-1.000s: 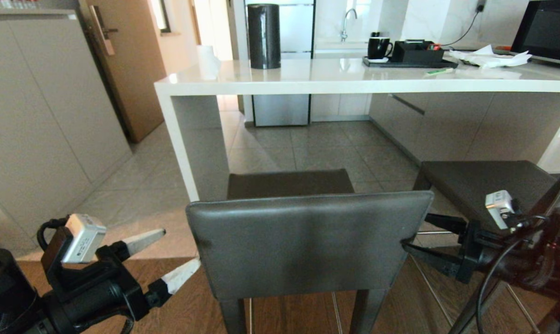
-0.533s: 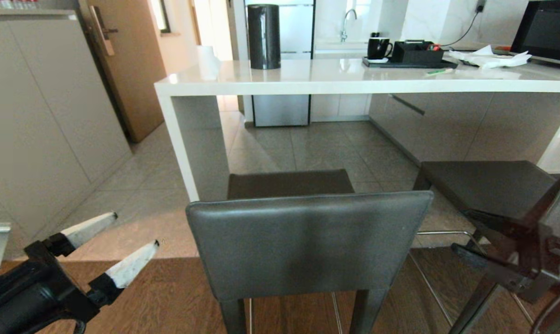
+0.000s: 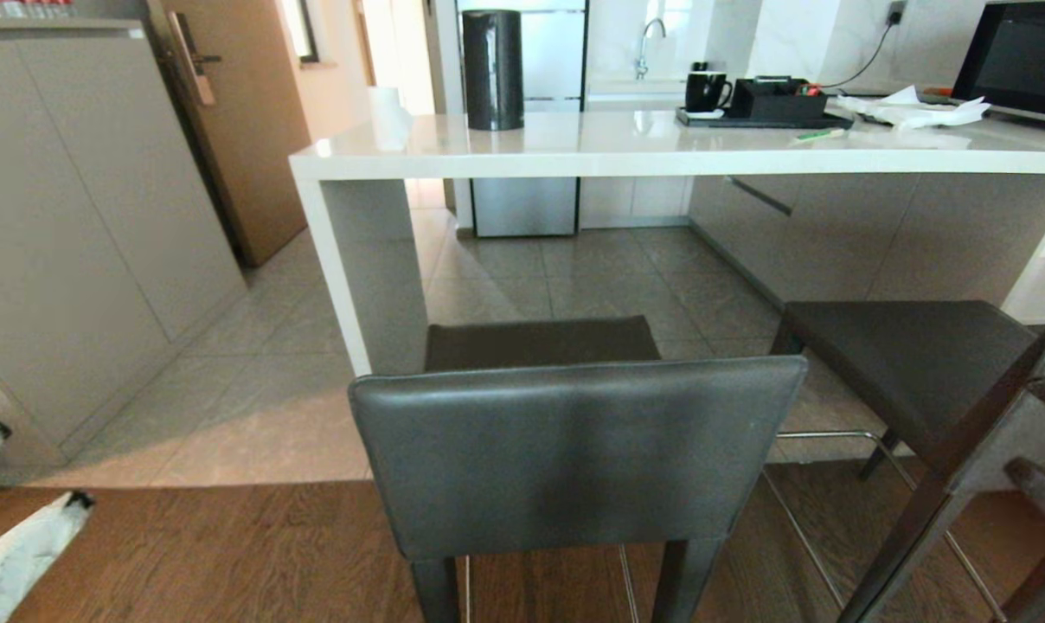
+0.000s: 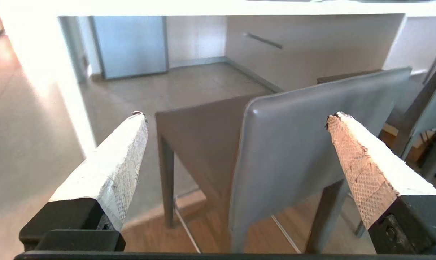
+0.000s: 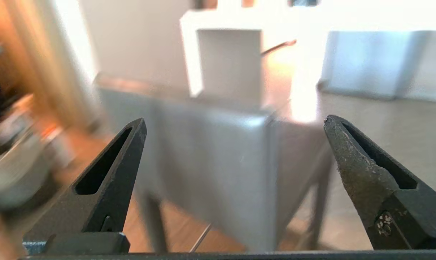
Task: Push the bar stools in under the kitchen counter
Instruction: Push the gray chair back under the dining table
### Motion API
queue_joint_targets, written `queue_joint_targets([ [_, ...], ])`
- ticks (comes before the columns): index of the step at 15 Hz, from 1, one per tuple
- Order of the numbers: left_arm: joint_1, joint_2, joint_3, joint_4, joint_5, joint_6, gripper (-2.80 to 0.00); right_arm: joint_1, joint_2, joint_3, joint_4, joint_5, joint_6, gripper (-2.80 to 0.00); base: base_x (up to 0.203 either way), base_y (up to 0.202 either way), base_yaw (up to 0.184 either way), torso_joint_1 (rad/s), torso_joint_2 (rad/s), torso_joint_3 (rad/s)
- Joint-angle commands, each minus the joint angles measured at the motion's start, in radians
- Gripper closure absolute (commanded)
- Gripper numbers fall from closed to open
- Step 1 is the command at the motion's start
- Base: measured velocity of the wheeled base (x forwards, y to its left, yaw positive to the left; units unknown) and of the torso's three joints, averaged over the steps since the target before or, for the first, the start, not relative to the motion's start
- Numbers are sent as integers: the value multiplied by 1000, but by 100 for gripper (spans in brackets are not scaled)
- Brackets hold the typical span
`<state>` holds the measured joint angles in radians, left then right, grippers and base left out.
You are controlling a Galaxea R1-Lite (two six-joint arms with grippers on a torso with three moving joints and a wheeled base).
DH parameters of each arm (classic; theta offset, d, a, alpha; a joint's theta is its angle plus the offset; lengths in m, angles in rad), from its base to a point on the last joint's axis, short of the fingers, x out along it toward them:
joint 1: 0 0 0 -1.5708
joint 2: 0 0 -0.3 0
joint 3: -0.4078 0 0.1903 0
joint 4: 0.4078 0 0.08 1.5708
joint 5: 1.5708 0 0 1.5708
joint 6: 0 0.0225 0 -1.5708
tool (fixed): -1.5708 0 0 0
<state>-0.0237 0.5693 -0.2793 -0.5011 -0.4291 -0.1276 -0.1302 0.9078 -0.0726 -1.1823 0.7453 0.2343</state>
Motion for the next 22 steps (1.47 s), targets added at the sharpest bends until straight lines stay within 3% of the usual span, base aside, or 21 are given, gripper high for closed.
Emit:
queue_joint_targets([
  [1,38,-183,-76,255,2,-8,-280,0,-204,-40,140,-99,6,-280,0,0,0,0,0,0],
  [5,231,-263,-101,299,102,-47,-280,0,-470,-193,622,-335,13,-280,0,0,0,0,0,0],
  [9,199,-286,-205,380,104,-98,-280,1,-478,-323,730,-533,73,-280,0,0,0,0,0,0],
  [11,183,-296,-228,443,122,-115,-280,1,-464,-325,742,-695,66,-280,0,0,0,0,0,0],
  [13,183,-296,-226,442,172,-112,-280,1,-489,-325,803,-794,32,-280,0,0,0,0,0,0],
  [15,132,-297,-233,445,169,-119,-280,10,-523,-356,846,-813,-25,-280,0,0,0,0,0,0],
  [17,-7,-296,-252,461,174,-113,-280,55,-523,-368,849,-814,-28,-280,0,0,0,0,0,0],
  [19,-11,-317,-254,497,174,-103,-280,64,-538,-339,852,-818,-36,-280,0,0,0,0,0,0],
  [22,33,-401,-139,519,210,-61,-280,60,-624,-218,849,-820,-120,-280,0,0,0,0,0,0],
])
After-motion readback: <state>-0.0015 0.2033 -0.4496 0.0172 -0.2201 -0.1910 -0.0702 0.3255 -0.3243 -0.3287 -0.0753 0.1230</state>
